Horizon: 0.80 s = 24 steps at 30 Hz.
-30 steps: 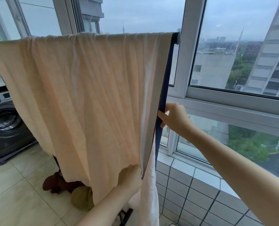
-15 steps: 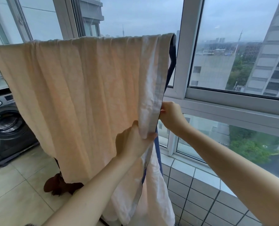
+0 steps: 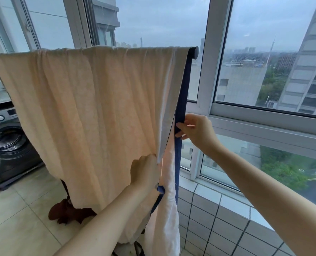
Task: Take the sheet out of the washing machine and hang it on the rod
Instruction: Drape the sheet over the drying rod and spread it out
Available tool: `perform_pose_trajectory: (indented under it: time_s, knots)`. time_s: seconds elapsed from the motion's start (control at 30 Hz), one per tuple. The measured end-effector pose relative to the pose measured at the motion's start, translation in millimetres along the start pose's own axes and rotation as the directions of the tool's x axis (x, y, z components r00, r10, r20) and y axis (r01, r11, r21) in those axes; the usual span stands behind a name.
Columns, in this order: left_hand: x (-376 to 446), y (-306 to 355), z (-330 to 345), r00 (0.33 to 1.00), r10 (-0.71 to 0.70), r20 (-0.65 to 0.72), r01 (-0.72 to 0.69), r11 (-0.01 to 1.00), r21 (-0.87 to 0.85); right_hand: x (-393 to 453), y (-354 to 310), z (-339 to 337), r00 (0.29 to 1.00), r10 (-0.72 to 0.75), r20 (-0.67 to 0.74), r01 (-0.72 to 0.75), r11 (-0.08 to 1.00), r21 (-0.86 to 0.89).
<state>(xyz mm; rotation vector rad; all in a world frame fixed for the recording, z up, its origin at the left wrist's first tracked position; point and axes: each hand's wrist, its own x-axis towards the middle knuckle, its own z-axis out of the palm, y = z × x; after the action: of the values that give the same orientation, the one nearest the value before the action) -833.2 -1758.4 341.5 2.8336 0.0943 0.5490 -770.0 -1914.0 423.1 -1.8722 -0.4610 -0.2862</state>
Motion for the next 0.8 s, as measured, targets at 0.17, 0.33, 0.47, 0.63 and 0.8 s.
perform_pose_trajectory:
  time_s: [0.17,0.33,0.47,0.63,0.8]
  knots:
    - [-8,-16,13,0.976,-0.063,0.209,0.078,0.995,-0.064,0,-1,-6,1.000,-0.003,0.025,0.006,0.993,-0.117]
    - [-3,-21,-3,0.978,-0.069,0.199,0.122,0.955,-0.269,-5,-14,-10,0.999,-0.032,-0.015,0.029,0.987,-0.158]
    - [13,-20,-33,0.994,0.006,0.110,0.039,0.913,-0.406,-2,-42,-17,0.994,-0.068,-0.086,0.057,0.991,-0.123]
    - [43,-14,-76,0.993,0.055,-0.100,-0.095,0.885,-0.456,13,-72,-23,0.984,-0.099,-0.146,0.094,0.995,-0.045]
    - [81,-2,-121,0.924,0.106,-0.368,-0.285,0.832,-0.475,31,-95,-35,0.952,-0.147,-0.268,0.144,0.989,-0.030]
